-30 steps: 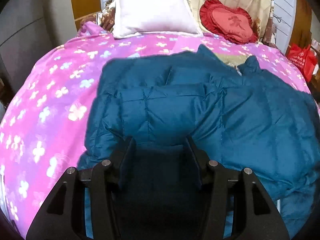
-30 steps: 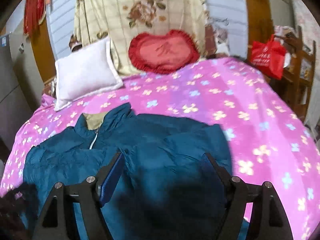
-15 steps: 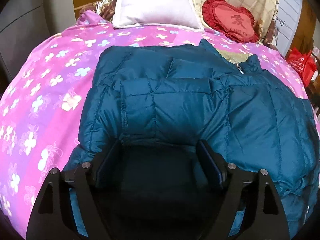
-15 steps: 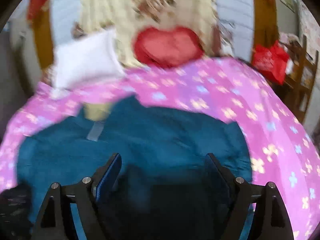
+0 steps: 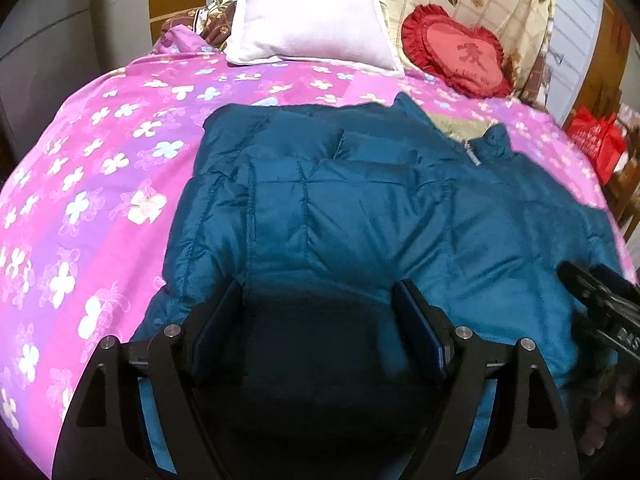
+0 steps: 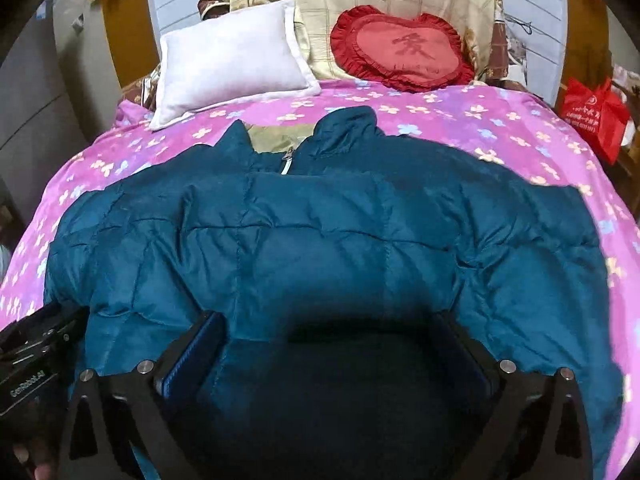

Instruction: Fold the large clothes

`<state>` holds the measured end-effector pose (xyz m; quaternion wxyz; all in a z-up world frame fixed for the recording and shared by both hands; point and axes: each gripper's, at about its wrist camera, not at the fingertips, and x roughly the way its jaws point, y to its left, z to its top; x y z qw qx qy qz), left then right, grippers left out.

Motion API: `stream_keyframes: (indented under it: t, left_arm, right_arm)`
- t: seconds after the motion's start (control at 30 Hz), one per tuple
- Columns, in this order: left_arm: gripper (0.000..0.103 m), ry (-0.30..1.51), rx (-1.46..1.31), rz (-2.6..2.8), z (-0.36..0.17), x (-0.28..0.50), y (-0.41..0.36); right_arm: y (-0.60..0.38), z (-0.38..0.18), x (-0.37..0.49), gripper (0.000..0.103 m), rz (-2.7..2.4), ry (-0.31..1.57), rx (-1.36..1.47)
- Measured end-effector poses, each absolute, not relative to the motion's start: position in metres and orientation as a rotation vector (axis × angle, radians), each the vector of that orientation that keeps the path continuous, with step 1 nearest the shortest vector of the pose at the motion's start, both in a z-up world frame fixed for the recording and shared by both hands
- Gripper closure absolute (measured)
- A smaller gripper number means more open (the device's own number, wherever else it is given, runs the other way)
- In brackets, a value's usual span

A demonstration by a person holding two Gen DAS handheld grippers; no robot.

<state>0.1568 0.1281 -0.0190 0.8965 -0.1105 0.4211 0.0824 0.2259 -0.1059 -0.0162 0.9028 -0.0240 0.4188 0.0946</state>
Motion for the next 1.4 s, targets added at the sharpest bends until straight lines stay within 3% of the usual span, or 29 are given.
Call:
stream_keyframes:
  t: [0.1, 0.23, 0.47, 0.57, 0.63, 0.7, 0.8, 1.4]
  left_arm:
    - [0.023, 0.842, -0.288, 0.153, -0.007, 0.143, 0.135]
    - [0.023, 0.857, -0.248, 0.107, -0.002, 0.114, 0.126]
    - [0.023, 0.982, -0.087, 0.041, -0.030, 0.049, 0.088]
    - [0.022, 0.958, -0.018, 0.063, -0.037, 0.026, 0.076]
    - [0.020, 0.931, 0.018, 0.076, -0.040, 0.021, 0.070]
    - [0.010, 0.926, 0.018, 0.095, -0.045, 0.024, 0.071]
    - [0.002, 0.949, -0.027, 0.092, -0.048, 0.031, 0.077]
    - [0.001, 0.974, -0.043, 0.081, -0.036, 0.016, 0.084]
  right_arm:
    - [-0.121, 0.009, 0.194, 0.001, 0.159, 0.788, -0.059]
    - [-0.150, 0.018, 0.139, 0.001, 0.154, 0.820, -0.059]
    - [-0.182, -0.027, 0.050, 0.001, 0.150, 0.958, -0.166]
    - [-0.195, -0.050, 0.030, 0.000, 0.167, 0.957, -0.106]
    - [-0.200, -0.050, 0.030, 0.000, 0.175, 0.959, -0.084]
    - [-0.202, -0.051, 0.030, 0.000, 0.182, 0.957, -0.072]
    - [-0.206, -0.052, 0.030, 0.000, 0.186, 0.960, -0.070]
    - [-0.204, -0.040, 0.014, 0.000, 0.177, 0.945, -0.062]
